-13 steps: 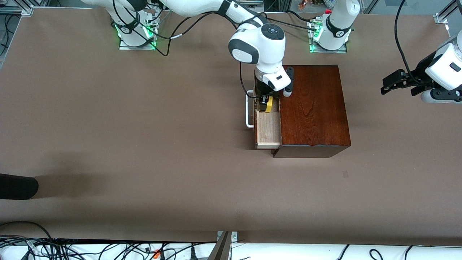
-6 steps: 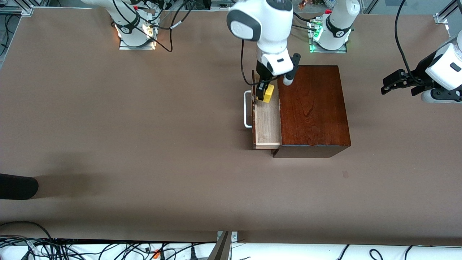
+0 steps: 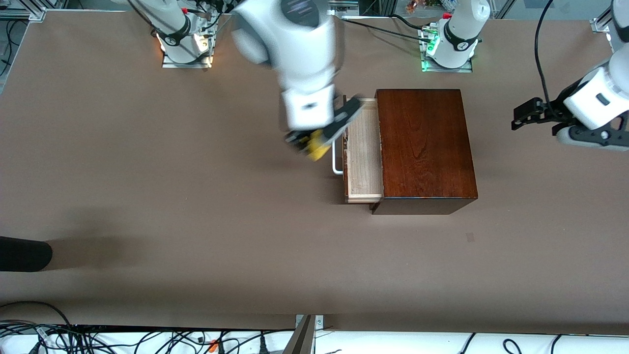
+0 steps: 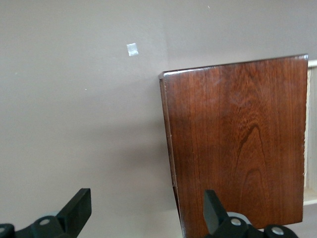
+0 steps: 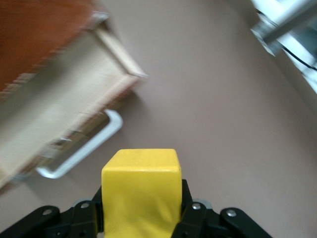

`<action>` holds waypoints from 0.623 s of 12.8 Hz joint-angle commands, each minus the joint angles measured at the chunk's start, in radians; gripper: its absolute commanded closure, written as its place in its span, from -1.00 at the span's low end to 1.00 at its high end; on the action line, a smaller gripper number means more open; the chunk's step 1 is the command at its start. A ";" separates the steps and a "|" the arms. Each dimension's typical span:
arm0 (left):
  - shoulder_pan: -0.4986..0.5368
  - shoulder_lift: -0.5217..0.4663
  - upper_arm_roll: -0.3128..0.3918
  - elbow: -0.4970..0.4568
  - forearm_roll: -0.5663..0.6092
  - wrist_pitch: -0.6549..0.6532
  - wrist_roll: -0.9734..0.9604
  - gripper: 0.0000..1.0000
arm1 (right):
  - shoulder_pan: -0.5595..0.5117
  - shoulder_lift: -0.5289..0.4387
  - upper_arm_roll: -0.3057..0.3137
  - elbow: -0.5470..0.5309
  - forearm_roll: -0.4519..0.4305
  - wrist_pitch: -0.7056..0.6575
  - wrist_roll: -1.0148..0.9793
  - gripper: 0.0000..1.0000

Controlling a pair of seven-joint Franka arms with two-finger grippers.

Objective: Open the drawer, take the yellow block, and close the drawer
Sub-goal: 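Lift the yellow cube out with the right gripper while the left gripper approaches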

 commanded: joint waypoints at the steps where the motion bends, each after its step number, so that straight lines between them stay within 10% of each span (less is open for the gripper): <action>1: -0.045 0.026 -0.050 0.032 -0.004 -0.018 0.054 -1.00 | -0.144 -0.035 0.019 -0.026 0.032 -0.057 -0.019 1.00; 8: -0.160 0.261 -0.318 0.171 -0.079 0.051 0.291 -1.00 | -0.435 -0.177 -0.032 -0.398 0.106 0.010 -0.057 1.00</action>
